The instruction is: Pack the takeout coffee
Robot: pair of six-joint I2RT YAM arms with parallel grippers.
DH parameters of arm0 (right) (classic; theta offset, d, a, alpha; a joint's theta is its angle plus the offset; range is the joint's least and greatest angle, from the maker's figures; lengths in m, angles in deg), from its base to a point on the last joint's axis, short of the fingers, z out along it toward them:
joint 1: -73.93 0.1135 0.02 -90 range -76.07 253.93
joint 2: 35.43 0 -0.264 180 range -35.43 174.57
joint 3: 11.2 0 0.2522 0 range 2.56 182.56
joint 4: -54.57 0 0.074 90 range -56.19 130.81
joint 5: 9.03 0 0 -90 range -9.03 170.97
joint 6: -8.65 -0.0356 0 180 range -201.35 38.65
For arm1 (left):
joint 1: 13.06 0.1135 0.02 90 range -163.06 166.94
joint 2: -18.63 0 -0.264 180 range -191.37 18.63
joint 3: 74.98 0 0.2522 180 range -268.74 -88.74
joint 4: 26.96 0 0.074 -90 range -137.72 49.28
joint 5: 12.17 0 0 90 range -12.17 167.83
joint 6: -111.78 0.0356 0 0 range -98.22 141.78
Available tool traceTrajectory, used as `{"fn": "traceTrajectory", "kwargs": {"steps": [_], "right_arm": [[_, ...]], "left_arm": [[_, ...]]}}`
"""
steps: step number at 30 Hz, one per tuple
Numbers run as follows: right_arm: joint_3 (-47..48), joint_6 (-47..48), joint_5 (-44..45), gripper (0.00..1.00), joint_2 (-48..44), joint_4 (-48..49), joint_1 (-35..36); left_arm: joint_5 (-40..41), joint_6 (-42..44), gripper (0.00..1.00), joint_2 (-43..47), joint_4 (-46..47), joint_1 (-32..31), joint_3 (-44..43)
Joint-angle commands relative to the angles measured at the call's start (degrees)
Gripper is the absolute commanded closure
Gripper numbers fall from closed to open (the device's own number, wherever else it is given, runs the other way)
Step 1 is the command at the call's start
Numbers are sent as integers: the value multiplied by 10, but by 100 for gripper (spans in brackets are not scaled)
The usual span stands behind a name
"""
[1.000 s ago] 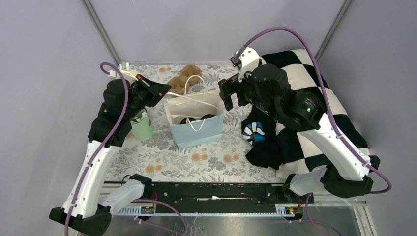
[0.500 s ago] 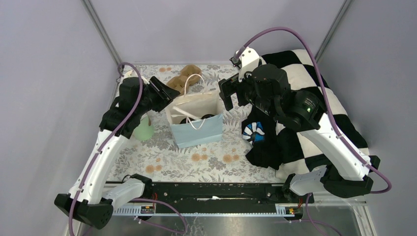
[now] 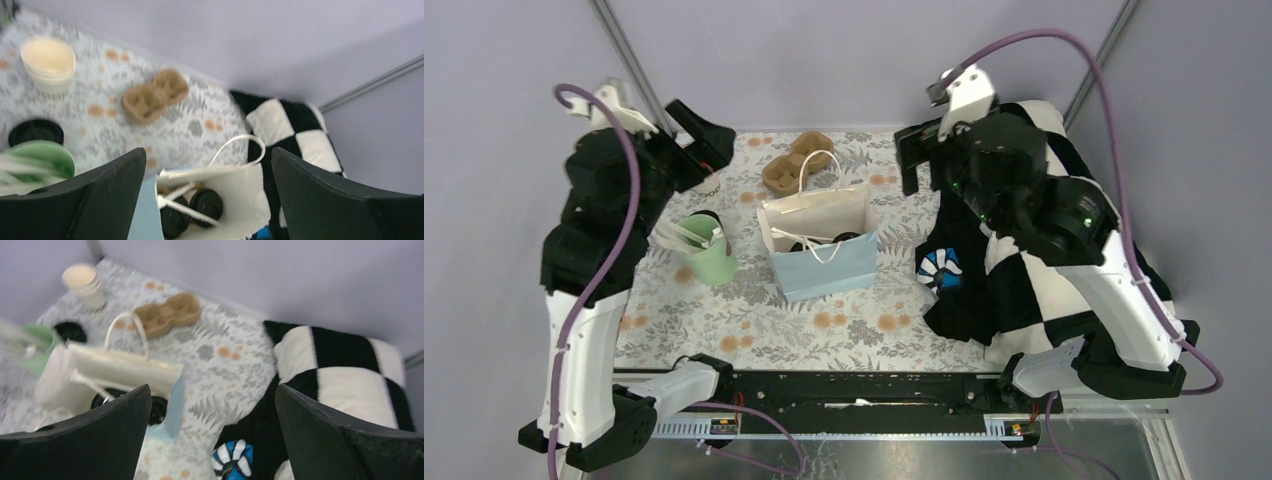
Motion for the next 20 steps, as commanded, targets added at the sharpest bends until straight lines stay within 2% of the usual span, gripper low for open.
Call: {"fn": "traceTrajectory", "kwargs": {"steps": [1, 4, 6, 10, 15, 17, 20], "right_arm": [[84, 34, 159, 0, 1, 34, -3], [113, 55, 199, 0, -6, 64, -3], [119, 75, 219, 0, -17, 94, -3], [130, 93, 241, 0, -35, 137, -3], [56, 108, 326, 0, -62, 249, -3], [64, 93, 295, 0, -61, 228, -3], [99, 85, 302, 0, -39, 202, -3]], "left_arm": [[48, 98, 1, -21, 28, 2, -119], [64, 143, 1, -43, 46, 2, -206], [72, 166, 1, -49, 63, 2, -235], [105, 193, 1, -42, 101, 2, -234], [109, 204, 1, -43, 114, 2, -228], [108, 201, 1, -42, 114, 2, -220], [104, 197, 1, -42, 113, 2, -214]]}}
